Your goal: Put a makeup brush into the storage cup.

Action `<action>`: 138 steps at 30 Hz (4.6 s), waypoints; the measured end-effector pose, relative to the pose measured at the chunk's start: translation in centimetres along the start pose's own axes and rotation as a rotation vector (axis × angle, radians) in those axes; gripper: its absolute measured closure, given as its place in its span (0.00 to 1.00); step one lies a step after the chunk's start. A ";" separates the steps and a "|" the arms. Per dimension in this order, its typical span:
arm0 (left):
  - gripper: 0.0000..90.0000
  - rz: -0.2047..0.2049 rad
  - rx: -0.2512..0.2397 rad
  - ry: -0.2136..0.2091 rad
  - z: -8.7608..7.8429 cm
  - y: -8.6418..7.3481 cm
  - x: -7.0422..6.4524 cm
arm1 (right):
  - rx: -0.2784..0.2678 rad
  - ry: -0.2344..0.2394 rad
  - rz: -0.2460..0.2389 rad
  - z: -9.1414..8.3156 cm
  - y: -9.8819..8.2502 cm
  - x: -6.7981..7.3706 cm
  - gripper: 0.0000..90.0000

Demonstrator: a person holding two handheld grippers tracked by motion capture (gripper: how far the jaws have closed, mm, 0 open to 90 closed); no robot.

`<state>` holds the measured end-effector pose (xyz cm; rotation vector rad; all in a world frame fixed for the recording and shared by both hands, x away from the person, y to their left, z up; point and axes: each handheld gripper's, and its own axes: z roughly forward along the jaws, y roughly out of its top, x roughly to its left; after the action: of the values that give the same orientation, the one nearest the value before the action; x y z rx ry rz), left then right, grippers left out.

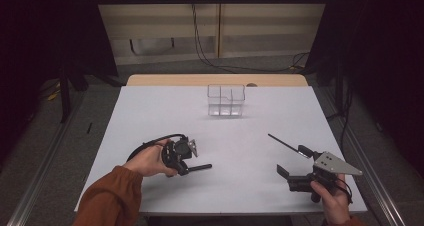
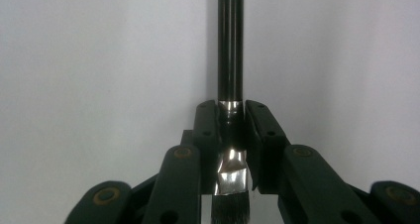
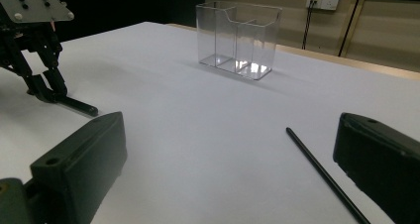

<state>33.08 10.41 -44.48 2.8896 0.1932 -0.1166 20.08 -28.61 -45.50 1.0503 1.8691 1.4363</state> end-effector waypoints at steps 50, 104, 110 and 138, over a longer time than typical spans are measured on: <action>0.85 -0.232 -0.529 0.036 -3.9 -4.1 1.0 | -0.001 0.000 0.002 0.0 0.0 -0.1 0.00; 0.85 -0.254 -0.887 0.092 -5.0 -4.4 -2.5 | -0.062 0.037 -0.018 1.2 1.9 0.0 0.00; 0.85 -0.225 -0.870 0.071 -5.0 -3.6 -3.2 | -0.086 0.079 -0.028 1.9 2.8 0.6 0.00; 0.86 -0.135 -0.695 0.008 -6.0 -0.7 -4.8 | -0.007 0.346 -0.127 4.7 6.3 2.6 0.00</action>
<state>28.60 11.94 -38.40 2.1845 0.3508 -0.0471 24.02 -23.18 -40.70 0.6965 2.1239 1.6271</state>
